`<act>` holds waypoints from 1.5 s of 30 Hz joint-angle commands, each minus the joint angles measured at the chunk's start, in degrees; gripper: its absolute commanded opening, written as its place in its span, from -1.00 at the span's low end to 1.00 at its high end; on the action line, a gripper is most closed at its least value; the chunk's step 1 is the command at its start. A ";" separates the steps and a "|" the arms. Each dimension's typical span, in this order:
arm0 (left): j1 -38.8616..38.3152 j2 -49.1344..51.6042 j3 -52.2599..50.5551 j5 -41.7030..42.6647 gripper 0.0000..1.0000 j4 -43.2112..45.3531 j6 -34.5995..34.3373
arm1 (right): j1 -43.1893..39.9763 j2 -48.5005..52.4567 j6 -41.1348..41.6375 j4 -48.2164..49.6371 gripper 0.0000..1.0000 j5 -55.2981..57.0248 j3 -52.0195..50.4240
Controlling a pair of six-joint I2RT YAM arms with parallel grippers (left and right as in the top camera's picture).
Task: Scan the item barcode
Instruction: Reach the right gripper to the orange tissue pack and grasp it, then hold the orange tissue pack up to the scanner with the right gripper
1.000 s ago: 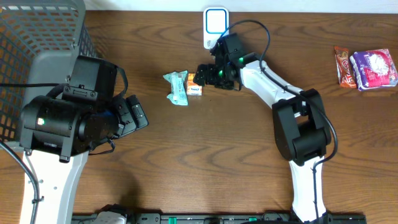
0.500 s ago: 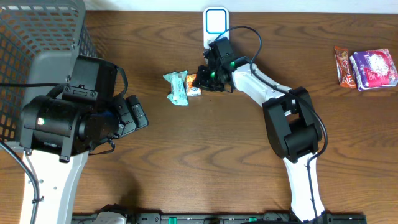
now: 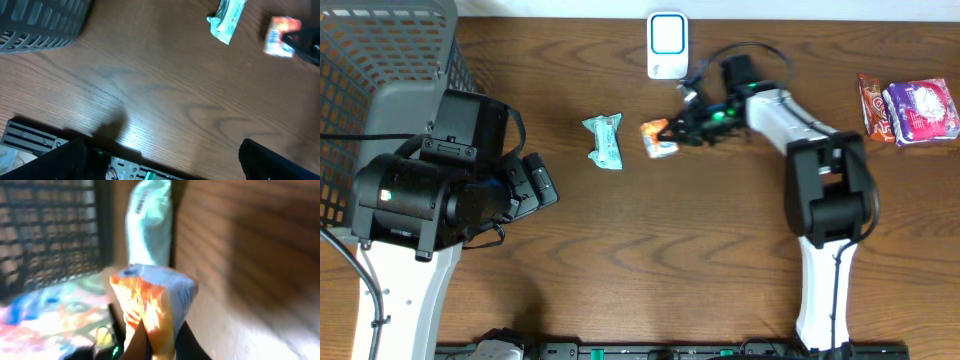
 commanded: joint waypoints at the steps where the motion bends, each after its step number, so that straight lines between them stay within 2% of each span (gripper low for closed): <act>1: 0.24 0.15 0.07 -0.70 0.96 -0.13 -0.33 | -1.60 -0.81 -17.05 -4.52 -0.98 -10.08 -0.31; 5: 0.24 0.15 0.07 -0.70 0.96 -0.13 -0.33 | -2.43 -0.81 -23.34 -7.76 -0.98 -9.60 -0.31; 7: 0.24 0.15 0.07 -0.70 0.96 -0.13 -0.31 | -2.23 -0.81 -23.50 -7.69 -0.98 -5.38 -0.31; 10: 0.24 0.15 0.07 -0.70 0.96 -0.13 -0.33 | -1.46 -0.83 -13.62 -6.27 -0.98 5.22 -0.20; 12: 0.24 0.15 0.07 -0.70 0.96 -0.13 -0.33 | -1.03 -0.94 -6.67 -3.80 -0.98 6.49 0.68; 15: 0.24 0.15 0.07 -0.70 0.95 -0.13 -0.31 | -0.44 -1.60 -0.76 -0.50 -0.98 10.82 3.89; 20: 0.24 0.15 0.07 -0.70 0.96 -0.13 -0.33 | 2.23 -3.41 1.57 -1.70 -0.98 40.04 14.47; 23: 0.24 0.15 0.07 -0.70 0.96 -0.13 -0.33 | 5.07 -3.58 1.49 1.29 -0.98 59.14 19.93; 25: 0.24 0.15 0.07 -0.70 0.96 -0.13 -0.33 | 7.63 -3.58 -0.59 6.73 -0.98 72.04 20.94; 27: 0.24 0.15 0.07 -0.70 0.96 -0.13 -0.33 | 10.12 -3.39 -6.67 11.65 -0.97 79.30 20.83; 31: 0.24 0.15 0.07 -0.70 0.96 -0.13 -0.33 | 14.23 -2.05 -21.18 22.05 -0.98 88.56 19.32; 36: 0.24 0.15 0.07 -0.70 0.96 -0.13 -0.33 | 16.85 0.90 -29.77 28.52 -0.98 96.76 19.06; 39: 0.24 0.15 0.07 -0.70 0.96 -0.13 -0.31 | 17.07 2.14 -30.21 28.50 -0.98 97.59 19.06; 45: 0.24 0.15 0.07 -0.70 0.96 -0.13 -0.33 | 15.45 2.34 -22.75 28.52 -0.98 97.57 19.06</act>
